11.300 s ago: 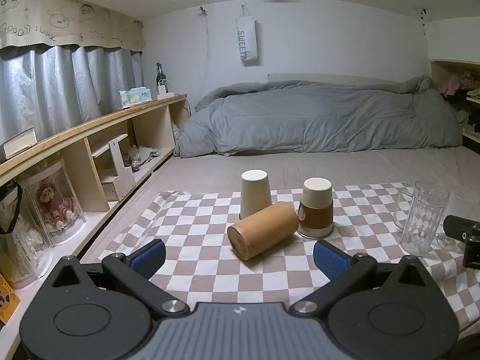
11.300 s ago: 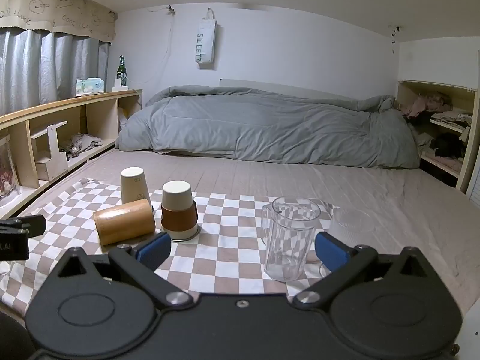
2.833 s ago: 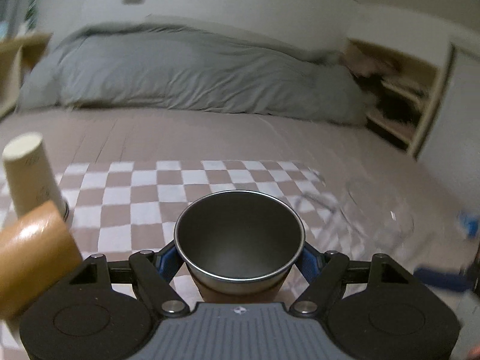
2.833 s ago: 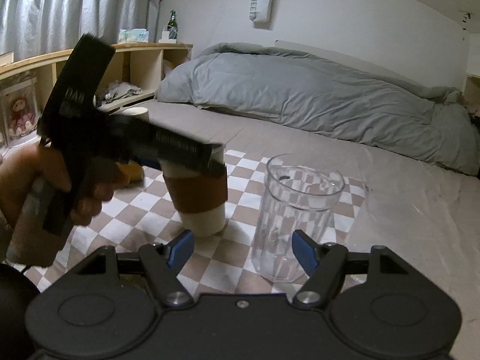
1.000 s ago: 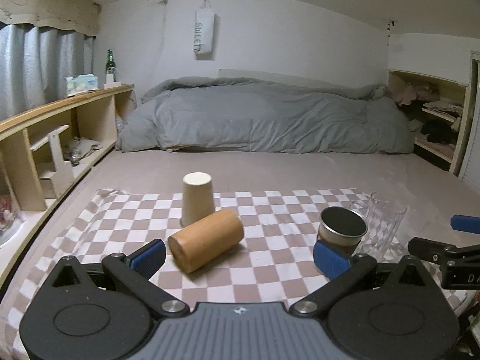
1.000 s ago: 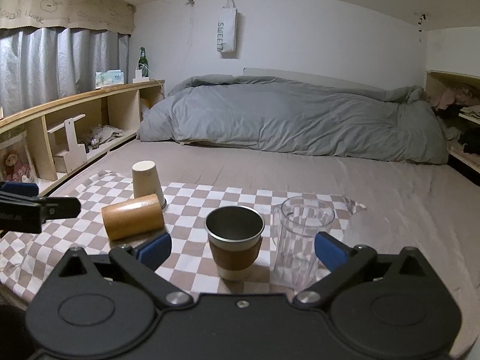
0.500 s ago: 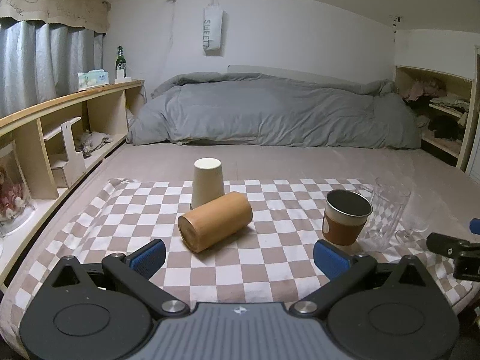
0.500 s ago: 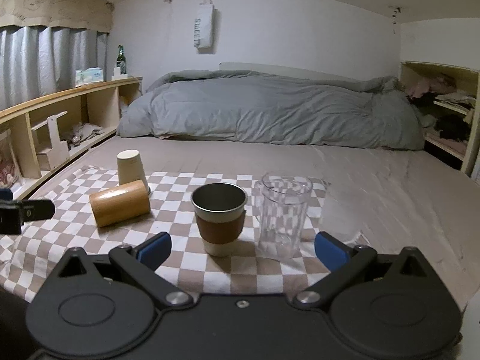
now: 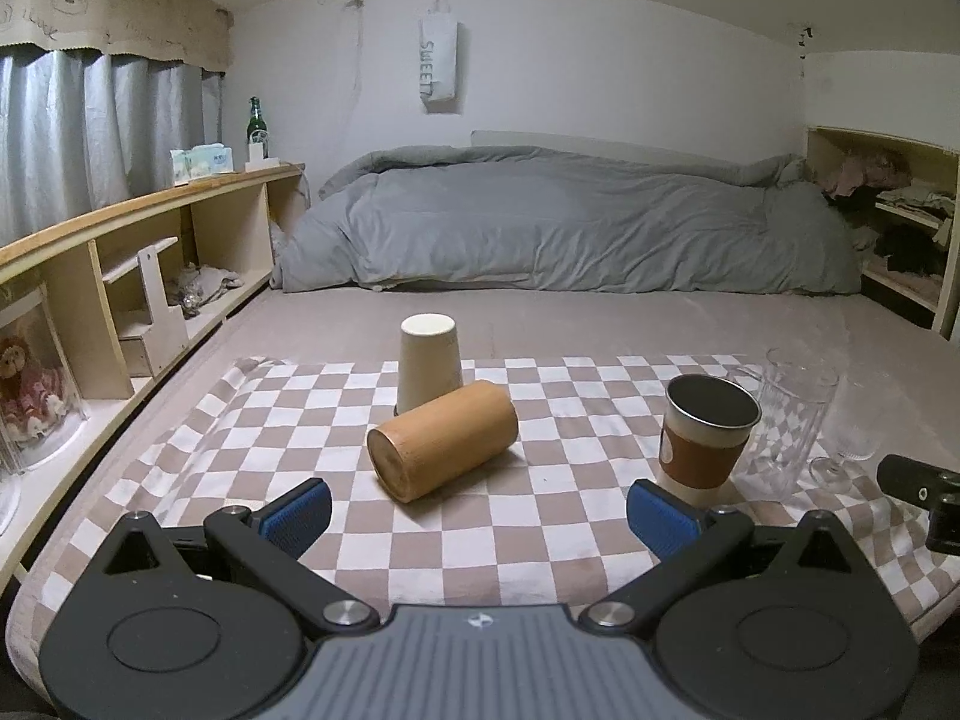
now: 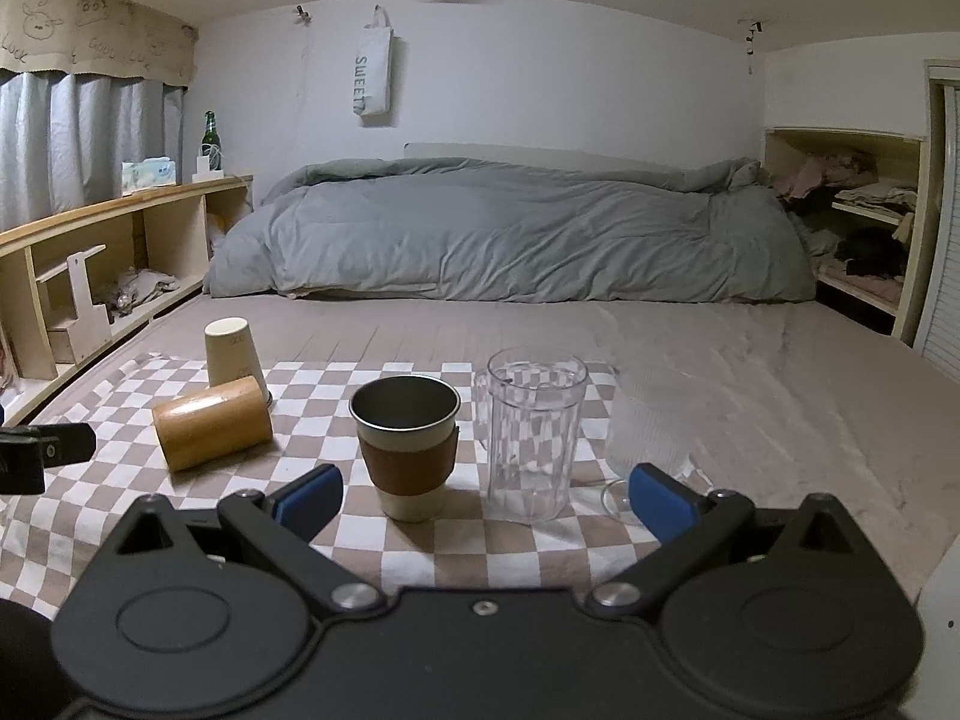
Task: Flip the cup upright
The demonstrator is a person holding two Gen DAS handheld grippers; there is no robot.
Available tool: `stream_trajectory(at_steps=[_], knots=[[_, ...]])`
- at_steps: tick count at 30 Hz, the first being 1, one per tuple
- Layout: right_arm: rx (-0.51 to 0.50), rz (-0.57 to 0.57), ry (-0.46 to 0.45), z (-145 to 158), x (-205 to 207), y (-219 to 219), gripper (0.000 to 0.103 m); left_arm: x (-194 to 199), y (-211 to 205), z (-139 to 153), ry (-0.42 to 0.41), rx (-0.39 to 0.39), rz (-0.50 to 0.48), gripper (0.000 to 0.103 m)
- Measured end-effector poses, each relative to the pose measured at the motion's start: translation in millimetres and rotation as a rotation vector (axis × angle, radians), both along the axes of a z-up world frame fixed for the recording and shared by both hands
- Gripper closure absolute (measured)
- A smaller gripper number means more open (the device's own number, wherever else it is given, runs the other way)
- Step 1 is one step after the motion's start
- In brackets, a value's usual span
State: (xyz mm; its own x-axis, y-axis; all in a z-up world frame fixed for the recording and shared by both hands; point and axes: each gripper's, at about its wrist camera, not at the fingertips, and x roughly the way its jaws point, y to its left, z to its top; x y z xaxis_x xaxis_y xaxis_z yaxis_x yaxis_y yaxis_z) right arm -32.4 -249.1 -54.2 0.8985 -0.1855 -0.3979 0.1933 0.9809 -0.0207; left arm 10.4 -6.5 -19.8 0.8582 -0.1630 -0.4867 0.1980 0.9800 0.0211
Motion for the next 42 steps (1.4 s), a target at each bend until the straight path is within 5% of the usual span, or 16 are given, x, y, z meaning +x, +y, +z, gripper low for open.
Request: stream_trajectory(at_steps=[42], knots=[[-0.023,-0.013,-0.002,-1.2,-1.9,7.0,0.0,-1.5,-1.8,-4.2,0.004,0.011,0.001,0.0]])
